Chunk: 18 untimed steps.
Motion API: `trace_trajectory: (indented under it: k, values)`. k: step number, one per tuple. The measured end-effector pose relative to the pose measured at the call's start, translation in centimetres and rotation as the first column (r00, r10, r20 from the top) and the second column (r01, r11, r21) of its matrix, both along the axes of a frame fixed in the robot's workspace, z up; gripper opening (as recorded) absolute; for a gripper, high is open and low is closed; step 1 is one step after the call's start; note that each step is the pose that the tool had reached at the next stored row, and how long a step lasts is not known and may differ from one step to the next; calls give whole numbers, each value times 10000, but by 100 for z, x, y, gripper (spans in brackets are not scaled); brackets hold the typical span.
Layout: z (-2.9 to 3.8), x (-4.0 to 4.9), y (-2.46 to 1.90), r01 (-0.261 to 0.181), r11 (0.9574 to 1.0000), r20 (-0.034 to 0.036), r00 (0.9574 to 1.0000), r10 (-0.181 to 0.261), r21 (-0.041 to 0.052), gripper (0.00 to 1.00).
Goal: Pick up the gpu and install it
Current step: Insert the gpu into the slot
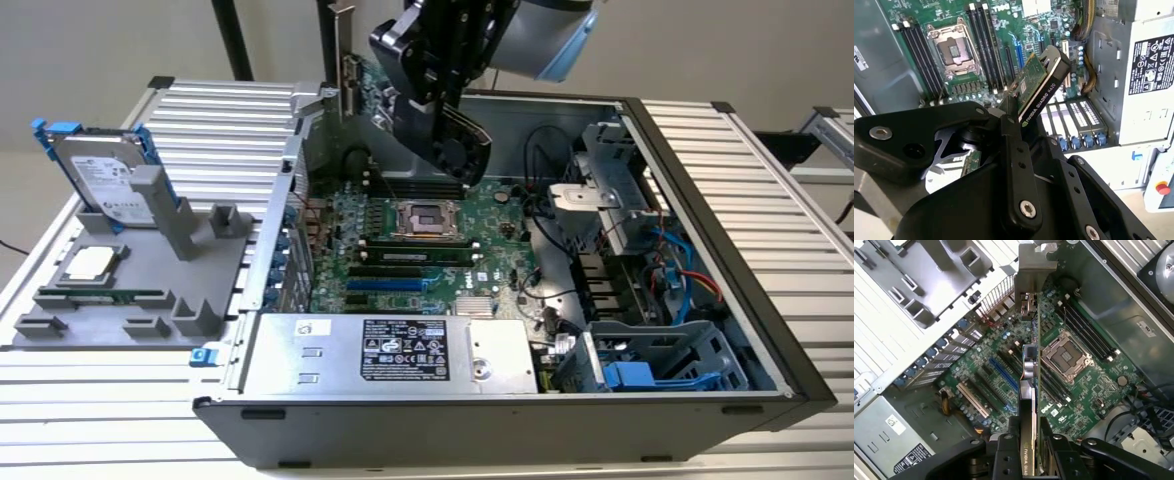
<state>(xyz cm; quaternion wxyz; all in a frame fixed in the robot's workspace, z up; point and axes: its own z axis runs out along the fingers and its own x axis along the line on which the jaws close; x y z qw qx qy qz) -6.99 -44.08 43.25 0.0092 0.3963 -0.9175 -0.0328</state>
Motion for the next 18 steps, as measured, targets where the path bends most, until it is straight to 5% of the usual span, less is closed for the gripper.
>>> trace_trajectory:
  k: [9, 18]
  values:
    - [0, 0, 0, -727, 9974, 0, 9974, 727, 1, 0]
    - [0, 0, 0, -1442, 9896, 0, 9896, 1442, 0, 0]
